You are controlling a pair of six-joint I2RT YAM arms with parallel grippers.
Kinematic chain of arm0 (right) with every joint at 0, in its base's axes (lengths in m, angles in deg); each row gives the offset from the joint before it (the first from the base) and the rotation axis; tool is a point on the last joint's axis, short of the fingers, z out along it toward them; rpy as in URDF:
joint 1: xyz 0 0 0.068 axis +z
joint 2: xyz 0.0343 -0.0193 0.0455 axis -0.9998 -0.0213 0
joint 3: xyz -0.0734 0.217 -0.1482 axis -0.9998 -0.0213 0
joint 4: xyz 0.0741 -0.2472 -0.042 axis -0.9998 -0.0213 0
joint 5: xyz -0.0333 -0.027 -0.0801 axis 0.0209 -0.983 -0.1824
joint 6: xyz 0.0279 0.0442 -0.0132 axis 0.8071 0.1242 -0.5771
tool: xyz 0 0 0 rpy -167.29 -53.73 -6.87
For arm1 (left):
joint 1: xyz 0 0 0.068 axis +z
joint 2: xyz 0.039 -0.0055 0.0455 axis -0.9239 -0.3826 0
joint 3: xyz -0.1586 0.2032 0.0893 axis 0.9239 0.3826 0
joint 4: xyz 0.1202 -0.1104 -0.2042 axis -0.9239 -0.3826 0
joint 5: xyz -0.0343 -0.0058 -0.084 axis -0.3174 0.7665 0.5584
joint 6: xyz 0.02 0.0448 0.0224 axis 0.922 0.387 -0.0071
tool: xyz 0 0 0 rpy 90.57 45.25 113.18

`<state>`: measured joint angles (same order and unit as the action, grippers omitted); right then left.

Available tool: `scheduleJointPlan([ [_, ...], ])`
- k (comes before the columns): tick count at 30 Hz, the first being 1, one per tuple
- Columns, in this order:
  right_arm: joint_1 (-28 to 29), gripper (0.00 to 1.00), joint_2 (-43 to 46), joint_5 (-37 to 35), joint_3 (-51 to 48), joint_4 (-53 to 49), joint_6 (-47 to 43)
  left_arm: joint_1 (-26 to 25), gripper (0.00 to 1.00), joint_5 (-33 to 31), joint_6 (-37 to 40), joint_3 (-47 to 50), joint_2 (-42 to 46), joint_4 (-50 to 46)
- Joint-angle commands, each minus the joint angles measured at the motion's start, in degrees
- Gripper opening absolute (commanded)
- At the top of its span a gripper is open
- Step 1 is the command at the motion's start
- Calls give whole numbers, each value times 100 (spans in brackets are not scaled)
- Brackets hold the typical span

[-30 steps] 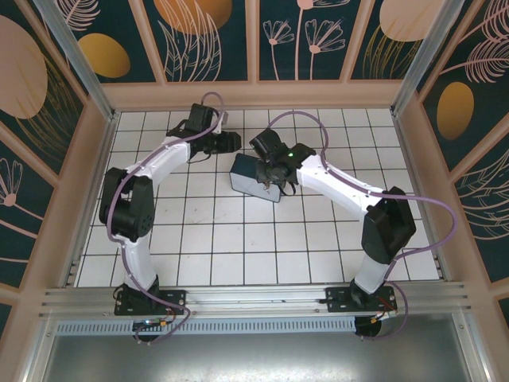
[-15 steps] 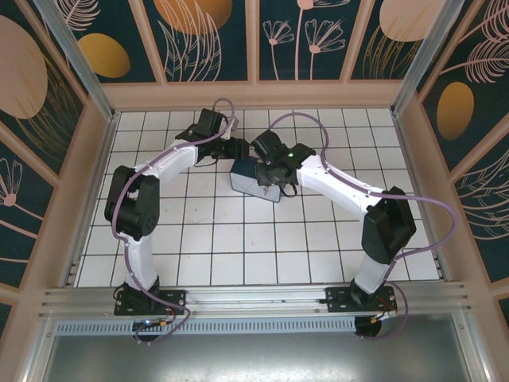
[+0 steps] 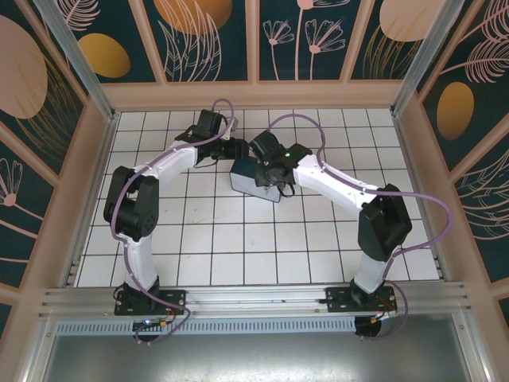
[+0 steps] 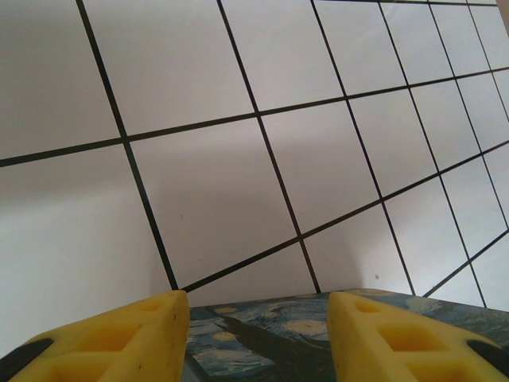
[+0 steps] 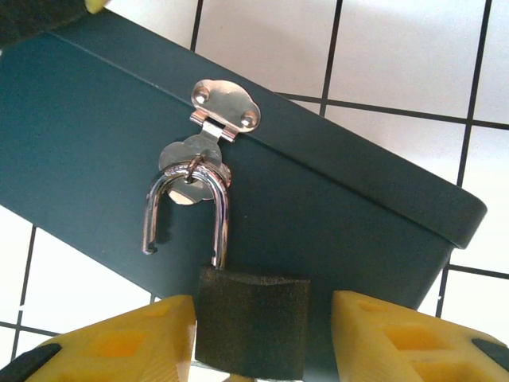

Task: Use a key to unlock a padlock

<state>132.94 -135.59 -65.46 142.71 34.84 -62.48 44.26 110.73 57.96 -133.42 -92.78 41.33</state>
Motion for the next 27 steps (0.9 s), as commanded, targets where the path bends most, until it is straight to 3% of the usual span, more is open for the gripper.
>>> scheduleJointPlan([
  [1, -56, 48, -244, -25, 212, -88, -112, 21, 49, 32, 30, 118, 101, -218],
  [10, -154, 32, -100, -66, 62, -158, 90, 7, 43, 76, -155, 524, 346, -149],
  [19, -347, 25, -53, 21, 131, -199, -32, -57, 37, -15, -92, 837, 644, -414],
  [27, -208, 21, -106, -251, 699, -942, 250, -84, 37, -34, -208, 986, 857, -532],
])
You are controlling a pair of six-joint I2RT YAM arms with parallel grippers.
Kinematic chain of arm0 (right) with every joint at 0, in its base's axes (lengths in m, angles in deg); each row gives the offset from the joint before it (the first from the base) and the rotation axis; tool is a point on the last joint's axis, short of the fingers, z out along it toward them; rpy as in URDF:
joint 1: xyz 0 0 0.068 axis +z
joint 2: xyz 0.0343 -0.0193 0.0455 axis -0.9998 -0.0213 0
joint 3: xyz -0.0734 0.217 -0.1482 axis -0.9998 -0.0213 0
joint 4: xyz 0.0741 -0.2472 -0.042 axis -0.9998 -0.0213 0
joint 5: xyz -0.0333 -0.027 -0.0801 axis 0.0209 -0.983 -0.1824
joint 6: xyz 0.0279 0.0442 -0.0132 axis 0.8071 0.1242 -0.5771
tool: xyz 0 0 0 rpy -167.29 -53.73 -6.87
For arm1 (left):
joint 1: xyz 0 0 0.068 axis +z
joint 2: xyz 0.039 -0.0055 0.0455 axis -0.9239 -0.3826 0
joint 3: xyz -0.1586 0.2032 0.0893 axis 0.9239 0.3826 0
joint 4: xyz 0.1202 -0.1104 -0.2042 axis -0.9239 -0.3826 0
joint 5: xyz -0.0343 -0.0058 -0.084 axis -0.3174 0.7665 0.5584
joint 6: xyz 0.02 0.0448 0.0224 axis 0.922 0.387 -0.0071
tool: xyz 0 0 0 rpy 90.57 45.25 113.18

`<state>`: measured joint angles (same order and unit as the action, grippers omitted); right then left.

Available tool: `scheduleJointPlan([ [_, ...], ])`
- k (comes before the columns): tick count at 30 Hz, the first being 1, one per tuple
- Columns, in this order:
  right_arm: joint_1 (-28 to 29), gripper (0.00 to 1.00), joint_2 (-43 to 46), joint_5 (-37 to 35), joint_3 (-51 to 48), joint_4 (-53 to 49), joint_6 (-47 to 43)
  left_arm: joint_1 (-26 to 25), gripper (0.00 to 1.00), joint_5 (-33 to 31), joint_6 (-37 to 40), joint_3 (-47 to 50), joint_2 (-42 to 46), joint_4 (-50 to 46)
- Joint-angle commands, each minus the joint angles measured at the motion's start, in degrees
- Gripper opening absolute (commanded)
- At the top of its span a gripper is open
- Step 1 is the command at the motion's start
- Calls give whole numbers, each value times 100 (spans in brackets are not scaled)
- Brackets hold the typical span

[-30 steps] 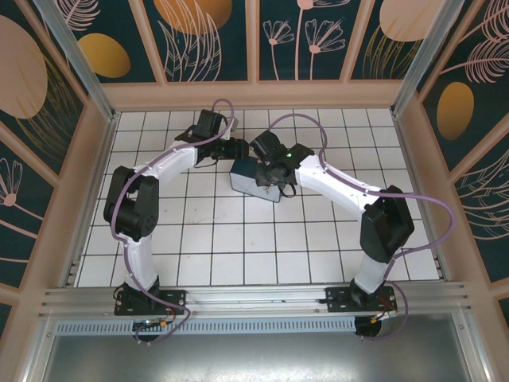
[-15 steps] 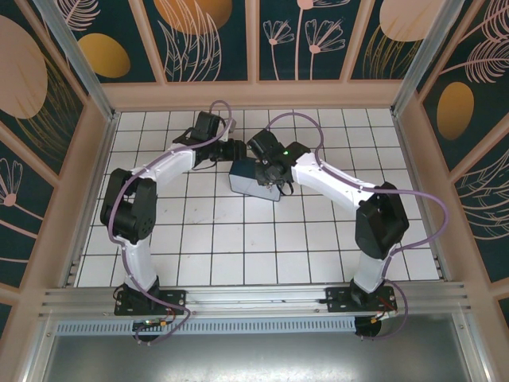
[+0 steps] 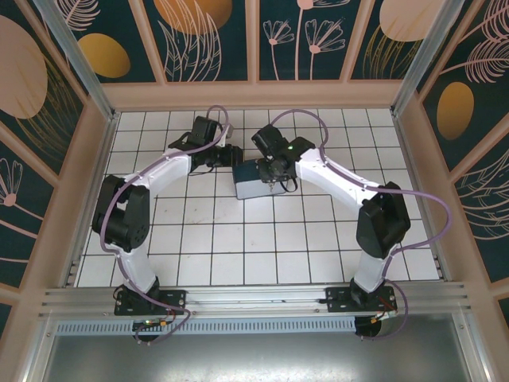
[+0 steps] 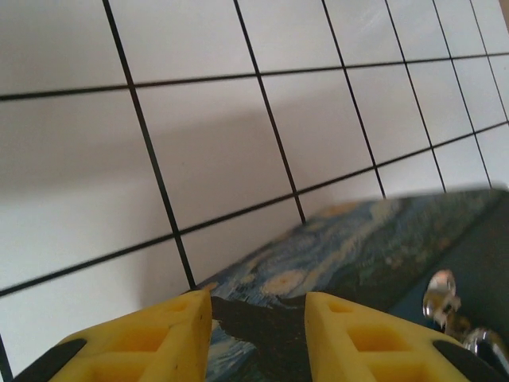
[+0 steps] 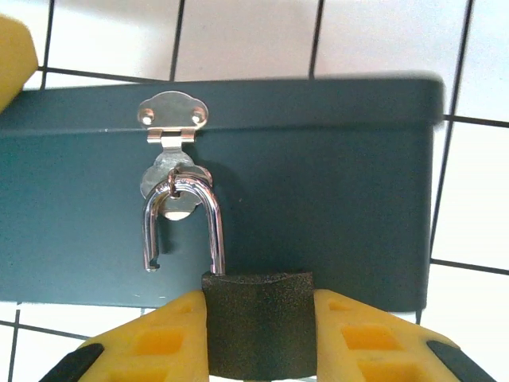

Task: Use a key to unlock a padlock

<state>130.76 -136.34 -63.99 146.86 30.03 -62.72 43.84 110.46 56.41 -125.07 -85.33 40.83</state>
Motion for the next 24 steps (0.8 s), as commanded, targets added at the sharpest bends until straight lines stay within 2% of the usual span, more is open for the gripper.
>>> scheduleJointPlan([
  [1, 48, 21, -12, -413, 285, -489, 379, -50, 37, -1, -59, 149, 112, -492],
  [5, 179, 21, 82, -487, 99, -306, 586, -112, 37, 156, -53, 147, 77, -495],
  [14, 33, 19, 229, -757, -473, 353, 872, -266, 37, 431, -127, 390, 395, -423],
  [24, -258, 18, 143, -796, -449, 875, 706, -341, 39, 262, -84, 455, 657, -531],
])
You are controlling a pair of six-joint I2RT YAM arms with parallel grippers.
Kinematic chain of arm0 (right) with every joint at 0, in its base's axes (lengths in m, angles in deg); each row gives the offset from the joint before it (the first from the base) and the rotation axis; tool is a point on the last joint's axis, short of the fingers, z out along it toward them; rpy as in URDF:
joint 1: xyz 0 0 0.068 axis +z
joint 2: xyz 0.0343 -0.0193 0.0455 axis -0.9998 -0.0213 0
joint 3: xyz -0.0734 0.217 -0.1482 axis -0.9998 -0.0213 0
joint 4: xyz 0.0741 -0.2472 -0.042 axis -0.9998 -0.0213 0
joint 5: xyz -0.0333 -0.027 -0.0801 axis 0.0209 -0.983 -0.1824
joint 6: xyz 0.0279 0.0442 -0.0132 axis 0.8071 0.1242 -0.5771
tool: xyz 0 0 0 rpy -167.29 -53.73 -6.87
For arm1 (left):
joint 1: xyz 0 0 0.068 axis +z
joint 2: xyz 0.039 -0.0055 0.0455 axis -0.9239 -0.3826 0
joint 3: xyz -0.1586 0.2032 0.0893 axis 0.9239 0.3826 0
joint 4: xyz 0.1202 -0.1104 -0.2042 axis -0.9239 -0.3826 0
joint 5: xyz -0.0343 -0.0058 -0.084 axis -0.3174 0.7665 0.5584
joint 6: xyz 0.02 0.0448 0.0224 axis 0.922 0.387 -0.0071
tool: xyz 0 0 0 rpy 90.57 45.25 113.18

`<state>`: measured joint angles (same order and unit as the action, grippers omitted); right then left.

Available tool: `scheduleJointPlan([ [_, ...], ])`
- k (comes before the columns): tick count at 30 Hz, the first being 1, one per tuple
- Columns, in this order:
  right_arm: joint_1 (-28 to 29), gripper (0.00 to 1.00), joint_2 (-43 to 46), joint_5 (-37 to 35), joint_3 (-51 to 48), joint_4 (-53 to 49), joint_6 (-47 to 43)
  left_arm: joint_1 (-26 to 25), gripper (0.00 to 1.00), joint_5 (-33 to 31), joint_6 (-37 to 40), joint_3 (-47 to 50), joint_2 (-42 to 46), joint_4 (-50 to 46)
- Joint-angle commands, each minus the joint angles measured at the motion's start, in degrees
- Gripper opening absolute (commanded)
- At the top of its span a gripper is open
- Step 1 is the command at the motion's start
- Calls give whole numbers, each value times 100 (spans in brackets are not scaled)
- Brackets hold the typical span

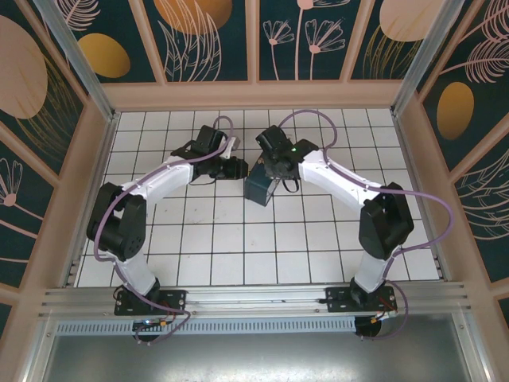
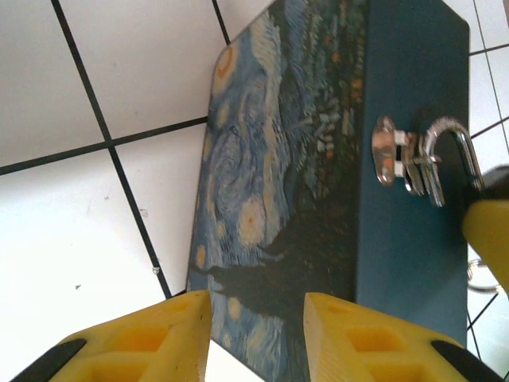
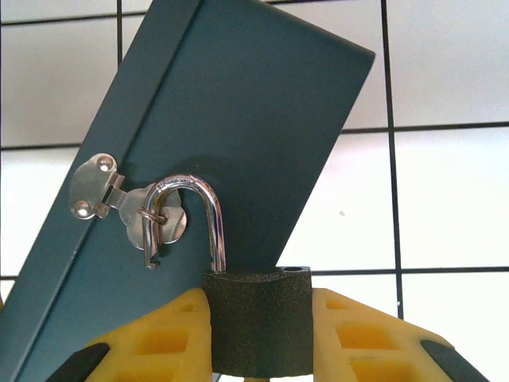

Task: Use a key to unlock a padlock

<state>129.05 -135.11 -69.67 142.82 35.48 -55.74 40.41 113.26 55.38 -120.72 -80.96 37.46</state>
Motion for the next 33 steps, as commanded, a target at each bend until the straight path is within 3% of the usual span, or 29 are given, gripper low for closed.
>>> scheduleJointPlan([
  [1, -120, 18, 1, -204, -44, 375, -19, 2, 41, -109, 41, -8, 220, -225],
  [19, -502, 16, 154, 275, -616, 1544, 50, -312, 51, -800, 181, -840, -395, -91],
  [24, -572, 16, 159, 736, -616, 1778, 94, -314, 51, -983, 288, -976, -722, 83],
  [29, -584, 16, 112, 935, -521, 1758, 94, -311, 50, -1177, 387, -1118, -969, 177],
  [33, -651, 16, 34, 720, -360, 1559, -23, -322, 40, -603, 470, -1126, -1133, 419],
])
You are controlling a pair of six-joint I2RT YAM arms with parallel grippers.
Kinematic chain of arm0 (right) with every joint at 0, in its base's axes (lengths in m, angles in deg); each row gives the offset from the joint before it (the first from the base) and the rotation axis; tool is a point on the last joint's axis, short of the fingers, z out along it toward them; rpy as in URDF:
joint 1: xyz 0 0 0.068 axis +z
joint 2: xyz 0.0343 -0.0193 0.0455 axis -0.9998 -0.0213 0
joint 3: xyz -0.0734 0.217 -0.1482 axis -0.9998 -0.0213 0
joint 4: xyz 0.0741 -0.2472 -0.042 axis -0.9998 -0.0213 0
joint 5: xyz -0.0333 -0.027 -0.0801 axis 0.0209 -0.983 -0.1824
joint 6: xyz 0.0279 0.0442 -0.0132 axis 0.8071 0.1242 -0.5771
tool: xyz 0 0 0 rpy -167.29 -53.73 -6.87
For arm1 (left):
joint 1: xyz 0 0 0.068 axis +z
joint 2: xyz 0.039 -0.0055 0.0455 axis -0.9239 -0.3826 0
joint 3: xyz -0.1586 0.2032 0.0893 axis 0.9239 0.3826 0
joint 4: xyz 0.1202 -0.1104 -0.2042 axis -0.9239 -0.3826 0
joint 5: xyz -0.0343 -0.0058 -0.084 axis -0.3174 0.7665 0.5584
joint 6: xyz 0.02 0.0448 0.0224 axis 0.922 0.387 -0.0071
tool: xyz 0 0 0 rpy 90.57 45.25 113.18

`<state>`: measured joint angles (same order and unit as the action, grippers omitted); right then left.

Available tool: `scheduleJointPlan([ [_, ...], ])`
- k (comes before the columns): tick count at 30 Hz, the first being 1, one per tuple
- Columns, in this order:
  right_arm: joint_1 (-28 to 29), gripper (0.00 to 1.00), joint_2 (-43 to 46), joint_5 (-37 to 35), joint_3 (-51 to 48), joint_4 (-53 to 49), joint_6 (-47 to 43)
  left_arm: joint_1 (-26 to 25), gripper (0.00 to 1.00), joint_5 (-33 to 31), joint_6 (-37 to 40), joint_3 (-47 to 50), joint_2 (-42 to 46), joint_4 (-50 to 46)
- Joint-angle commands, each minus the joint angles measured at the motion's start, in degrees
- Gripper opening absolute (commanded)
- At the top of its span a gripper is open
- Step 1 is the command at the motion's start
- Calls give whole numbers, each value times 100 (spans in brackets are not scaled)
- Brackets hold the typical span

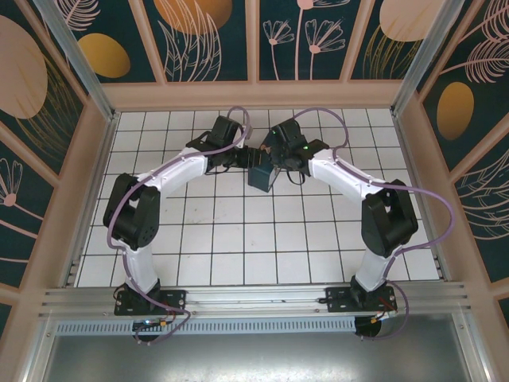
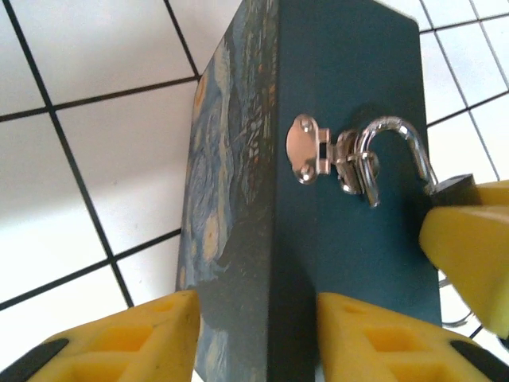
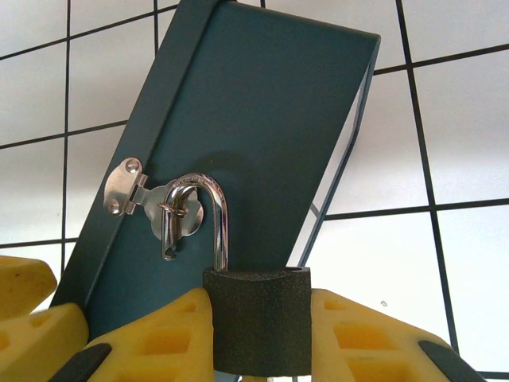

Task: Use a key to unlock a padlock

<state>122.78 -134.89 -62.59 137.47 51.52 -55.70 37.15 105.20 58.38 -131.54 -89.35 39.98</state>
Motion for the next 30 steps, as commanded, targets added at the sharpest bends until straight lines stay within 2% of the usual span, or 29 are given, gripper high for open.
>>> scheduleJointPlan([
  [1, -39, 16, -21, -31, 208, -63, -58, 3, 39, 318, 169, -25, -327, 205],
  [6, -90, 16, -251, 98, 356, 71, 78, -6, 36, 1034, 66, 156, -328, 426],
  [10, -95, 16, -370, -78, 568, 28, 159, -9, 33, 1147, 74, 204, -258, 421],
  [13, -52, 16, -629, -381, 984, -328, 22, -14, 33, 1035, 87, 184, -295, 343],
  [18, -75, 16, -850, -680, 1098, -456, -153, -15, 29, 984, 54, 192, -373, 295],
  [26, -236, 17, -475, -316, 713, -83, -126, -10, 32, 685, 62, 197, -287, 89],
  [30, -649, 17, 36, -149, 183, 79, -82, -6, 32, 590, 95, 176, -285, 22],
])
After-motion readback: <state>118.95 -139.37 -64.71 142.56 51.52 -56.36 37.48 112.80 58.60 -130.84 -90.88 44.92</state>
